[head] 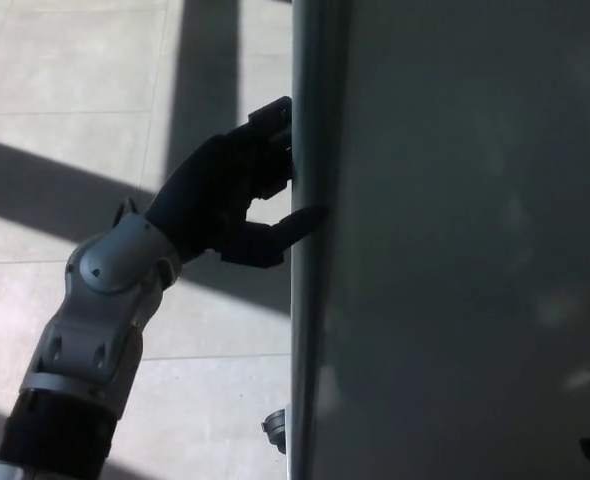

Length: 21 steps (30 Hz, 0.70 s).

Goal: A white board is being place on the right hand side and parallel to the robot and the robot uses its left hand to grab on the leftside of the whiteboard and drag the whiteboard from the right hand side to the left hand side

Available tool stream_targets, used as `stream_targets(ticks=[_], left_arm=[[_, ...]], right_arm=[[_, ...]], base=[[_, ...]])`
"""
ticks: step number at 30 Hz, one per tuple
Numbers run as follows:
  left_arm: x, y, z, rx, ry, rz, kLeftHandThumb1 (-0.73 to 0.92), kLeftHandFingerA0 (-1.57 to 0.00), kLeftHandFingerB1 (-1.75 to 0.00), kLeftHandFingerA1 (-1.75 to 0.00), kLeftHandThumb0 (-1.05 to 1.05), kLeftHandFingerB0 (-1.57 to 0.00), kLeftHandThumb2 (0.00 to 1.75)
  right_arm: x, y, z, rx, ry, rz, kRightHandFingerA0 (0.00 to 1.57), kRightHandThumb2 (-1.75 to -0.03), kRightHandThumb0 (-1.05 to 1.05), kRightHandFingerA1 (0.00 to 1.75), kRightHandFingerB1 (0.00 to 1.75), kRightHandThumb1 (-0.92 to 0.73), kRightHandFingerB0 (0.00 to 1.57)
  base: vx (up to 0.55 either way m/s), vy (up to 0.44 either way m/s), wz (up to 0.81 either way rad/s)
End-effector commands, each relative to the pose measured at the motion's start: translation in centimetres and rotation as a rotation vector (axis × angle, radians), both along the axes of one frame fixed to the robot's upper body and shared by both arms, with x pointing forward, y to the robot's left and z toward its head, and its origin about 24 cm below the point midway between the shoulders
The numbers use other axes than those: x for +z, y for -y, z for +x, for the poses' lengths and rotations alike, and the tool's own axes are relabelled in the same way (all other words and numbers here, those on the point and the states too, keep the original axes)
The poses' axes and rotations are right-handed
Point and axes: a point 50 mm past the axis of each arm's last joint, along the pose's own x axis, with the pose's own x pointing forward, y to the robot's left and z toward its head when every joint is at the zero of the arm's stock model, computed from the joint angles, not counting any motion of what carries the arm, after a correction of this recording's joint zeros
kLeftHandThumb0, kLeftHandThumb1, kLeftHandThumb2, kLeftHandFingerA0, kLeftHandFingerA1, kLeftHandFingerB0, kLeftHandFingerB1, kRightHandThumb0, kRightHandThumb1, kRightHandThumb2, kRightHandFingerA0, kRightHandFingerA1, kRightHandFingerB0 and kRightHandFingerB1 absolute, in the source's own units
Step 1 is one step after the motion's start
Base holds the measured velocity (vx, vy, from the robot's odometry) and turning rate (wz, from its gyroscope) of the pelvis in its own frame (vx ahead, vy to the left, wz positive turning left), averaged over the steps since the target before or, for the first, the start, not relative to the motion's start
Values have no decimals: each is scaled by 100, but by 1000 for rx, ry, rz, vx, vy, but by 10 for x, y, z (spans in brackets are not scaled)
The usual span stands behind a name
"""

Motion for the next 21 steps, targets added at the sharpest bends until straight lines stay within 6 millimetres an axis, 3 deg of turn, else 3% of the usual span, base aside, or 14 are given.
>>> stream_targets(ticks=[1, 2, 3, 4, 5, 6, 7, 9, 10, 11, 12, 19, 21], left_arm=[[9, 5, 3, 3, -37, -64, 60, -3, -25, -26, -77, -7, 58], [10, 6, 3, -1, -40, -75, 59, -2, -25, -25, -76, -7, 58], [12, 9, 4, -4, -45, -86, 45, -3, -21, -22, -72, -8, 86], [13, 11, 4, -7, -50, -95, 45, -3, -21, -22, -72, -8, 86], [14, 15, 5, -14, -54, -102, 57, -3, -24, -25, -78, -5, 58], [14, 17, 5, -23, -57, -111, 58, -4, -24, -26, -76, -6, 58], [16, 22, 5, -37, -71, -119, 43, 0, -25, -23, -69, -10, 85], [18, 26, 5, -53, -91, -125, 43, 0, -25, -23, -69, -10, 85], [19, 33, 4, -62, -78, -87, 45, -2, -23, -24, -70, -7, 84], [18, 36, 3, -64, -70, -81, 57, -4, -24, -25, -71, -5, 58], [18, 39, 3, -60, -61, -70, 47, -5, -23, -25, -73, -10, 84], [18, 43, 5, -42, -56, -36, 48, -7, -20, -29, -76, -7, 86], [17, 45, 5, -36, -50, -31, 48, -10, -25, -37, -80, -8, 78]], right_arm=[[0, -1, -2, 19, 9, -44, 62, -67, -59, 49, 40, -80, 38], [1, -1, -1, 20, 16, -37, 61, -66, -58, 51, 41, -81, 38], [2, -1, 0, 18, 22, -35, 59, -106, -46, 68, 52, -63, 26], [2, -1, 0, 15, 25, -37, 59, -106, -46, 68, 52, -63, 26], [3, 0, 1, 32, 22, -62, 62, -67, -60, 50, 41, -81, 38], [3, 0, 1, 30, 23, -61, 66, -69, -60, 54, 41, -80, 37], [3, -1, 2, 26, 27, -55, 64, -66, -58, 52, 40, -81, 38], [3, -2, 2, 22, 33, -48, 64, -66, -58, 52, 40, -81, 38], [3, -3, 2, 16, 37, -35, 56, -106, -48, 65, 51, -64, 25], [3, -3, 2, 16, 36, -29, 54, -106, -49, 65, 51, -64, 24], [3, -2, 3, 17, 36, -30, 55, -106, -50, 65, 51, -64, 24], [6, -2, 8, 25, 50, -31, 56, -106, -48, 66, 51, -64, 24], [7, -3, 10, 19, 60, -9, 56, -106, -49, 67, 52, -64, 25]], base=[[0, 0, 0], [0, 0, 0], [0, 0, 0], [0, 0, 0], [0, 0, 0], [0, 0, 0], [0, 0, 0], [0, 0, 0], [0, 0, 0], [0, 0, 0], [0, 0, 0], [0, 0, 0], [0, 0, 0]])
